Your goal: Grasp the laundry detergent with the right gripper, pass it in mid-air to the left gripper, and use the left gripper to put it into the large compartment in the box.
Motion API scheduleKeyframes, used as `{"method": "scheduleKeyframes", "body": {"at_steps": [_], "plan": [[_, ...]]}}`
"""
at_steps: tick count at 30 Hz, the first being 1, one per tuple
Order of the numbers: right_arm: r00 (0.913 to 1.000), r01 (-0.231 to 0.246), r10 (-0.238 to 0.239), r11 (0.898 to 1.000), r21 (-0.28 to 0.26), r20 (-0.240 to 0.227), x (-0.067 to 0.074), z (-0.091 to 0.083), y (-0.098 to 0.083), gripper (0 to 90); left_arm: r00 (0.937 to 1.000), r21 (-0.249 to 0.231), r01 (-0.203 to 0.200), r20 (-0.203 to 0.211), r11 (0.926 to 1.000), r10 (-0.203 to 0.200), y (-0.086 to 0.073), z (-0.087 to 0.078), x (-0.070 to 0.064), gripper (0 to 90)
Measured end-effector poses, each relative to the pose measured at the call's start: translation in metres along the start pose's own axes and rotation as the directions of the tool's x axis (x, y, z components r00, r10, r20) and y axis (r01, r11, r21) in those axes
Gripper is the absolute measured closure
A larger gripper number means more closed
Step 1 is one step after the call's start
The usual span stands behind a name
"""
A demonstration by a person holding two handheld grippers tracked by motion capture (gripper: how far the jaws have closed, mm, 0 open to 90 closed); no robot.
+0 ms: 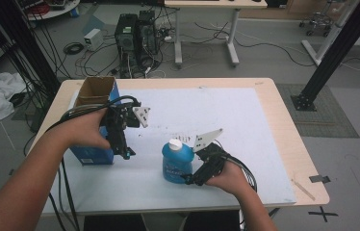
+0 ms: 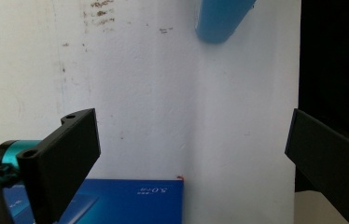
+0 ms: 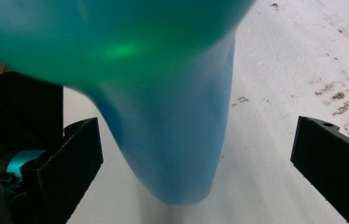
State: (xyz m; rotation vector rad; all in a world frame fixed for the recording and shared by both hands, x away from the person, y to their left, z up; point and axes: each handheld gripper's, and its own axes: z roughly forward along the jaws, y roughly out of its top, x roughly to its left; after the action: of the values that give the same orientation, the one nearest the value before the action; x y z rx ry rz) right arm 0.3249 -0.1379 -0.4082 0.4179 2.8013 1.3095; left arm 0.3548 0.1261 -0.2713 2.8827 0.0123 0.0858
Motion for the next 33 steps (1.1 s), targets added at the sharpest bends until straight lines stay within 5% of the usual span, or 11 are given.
{"method": "scheduleKeyframes", "body": {"at_steps": [10,33], "plan": [[1.0,-0.002,0.002,0.998,-0.062,0.0,0.002,0.004,-0.003,1.3,1.0,0.01,-0.006,-0.002,0.9999,0.006,0.001,0.002,0.0,3.2],[0.9999,-0.001,0.0,0.996,-0.092,-0.017,0.004,0.013,-0.005,13.7,1.0,0.01,-0.008,-0.006,0.9999,0.008,0.0,0.004,0.0,3.2]]}}
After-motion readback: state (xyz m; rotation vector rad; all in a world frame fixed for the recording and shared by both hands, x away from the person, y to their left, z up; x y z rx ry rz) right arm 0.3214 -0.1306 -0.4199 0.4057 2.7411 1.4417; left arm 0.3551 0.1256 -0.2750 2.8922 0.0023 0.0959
